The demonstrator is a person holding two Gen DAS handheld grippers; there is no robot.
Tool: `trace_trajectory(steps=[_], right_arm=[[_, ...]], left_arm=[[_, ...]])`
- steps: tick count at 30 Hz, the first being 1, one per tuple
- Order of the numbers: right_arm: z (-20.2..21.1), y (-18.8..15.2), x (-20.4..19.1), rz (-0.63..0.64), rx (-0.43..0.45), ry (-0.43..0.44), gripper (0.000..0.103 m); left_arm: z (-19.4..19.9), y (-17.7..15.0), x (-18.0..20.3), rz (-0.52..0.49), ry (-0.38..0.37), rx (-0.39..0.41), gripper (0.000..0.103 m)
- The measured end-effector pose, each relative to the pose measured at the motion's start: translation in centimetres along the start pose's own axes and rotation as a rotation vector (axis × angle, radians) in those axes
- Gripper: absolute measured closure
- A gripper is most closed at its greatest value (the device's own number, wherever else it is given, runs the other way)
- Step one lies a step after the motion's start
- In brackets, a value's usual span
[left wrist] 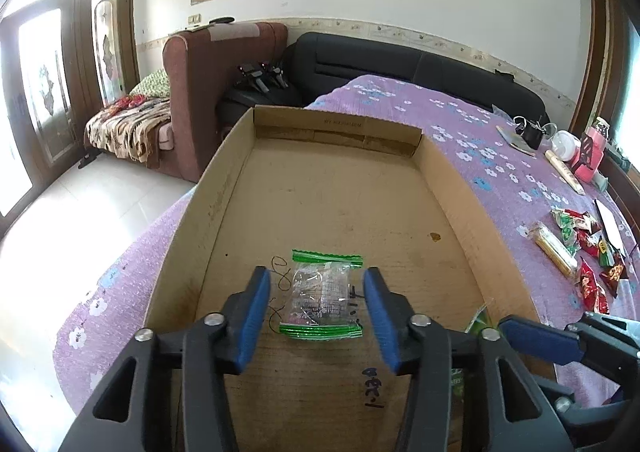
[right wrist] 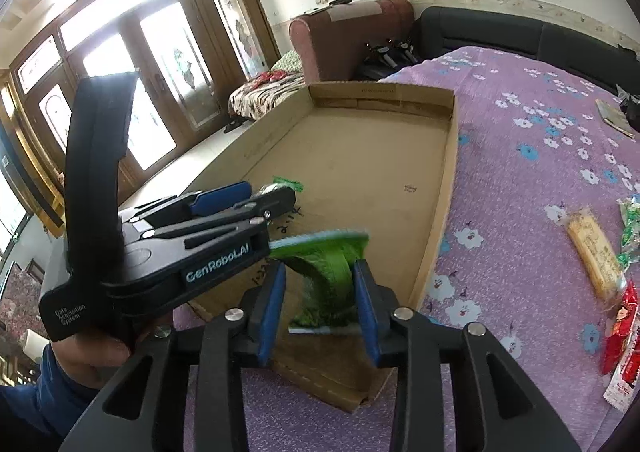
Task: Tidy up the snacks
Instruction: 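Carry zip-lock bag with left gripper into box while right drops green bag there, then grasp white-red packet with right gripper while left grasps red figure packet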
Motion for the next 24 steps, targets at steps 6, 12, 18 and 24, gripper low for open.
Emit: trace_trajectory(steps=[6, 12, 18, 24], right_arm=[[2.0, 0.7, 0.5, -0.04, 0.02, 0.011, 0.068], [6.1, 1.2, 3.6, -0.129, 0.043, 0.004, 0.062], [9.7, 0.2, 10.9, -0.265, 0.053, -0.11, 0.062], [12.2, -2.0, 18.7, -0.472, 0.036, -0.228, 0.062]], left_arm=[[1.3, 0.3, 0.3, -0.022, 0.015, 0.034, 0.048], [3.3, 1.4, 0.6, -0.016, -0.007, 0.064, 0.047], [4.4, 1.6, 3.3, -0.055, -0.074, 0.053, 0.047], [5.2, 1.4, 8.3, -0.133, -0.189, 0.006, 0.047]])
Point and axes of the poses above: each gripper's, at about its wrist camera, not at the fingertips, and z roughly against the way its jaws point, x to its right, y to its top, the point moved 2 cm from there along -z, roughly the way its jaws point, and after that the axes turned 1 degree about z, right-handed, at the moved point
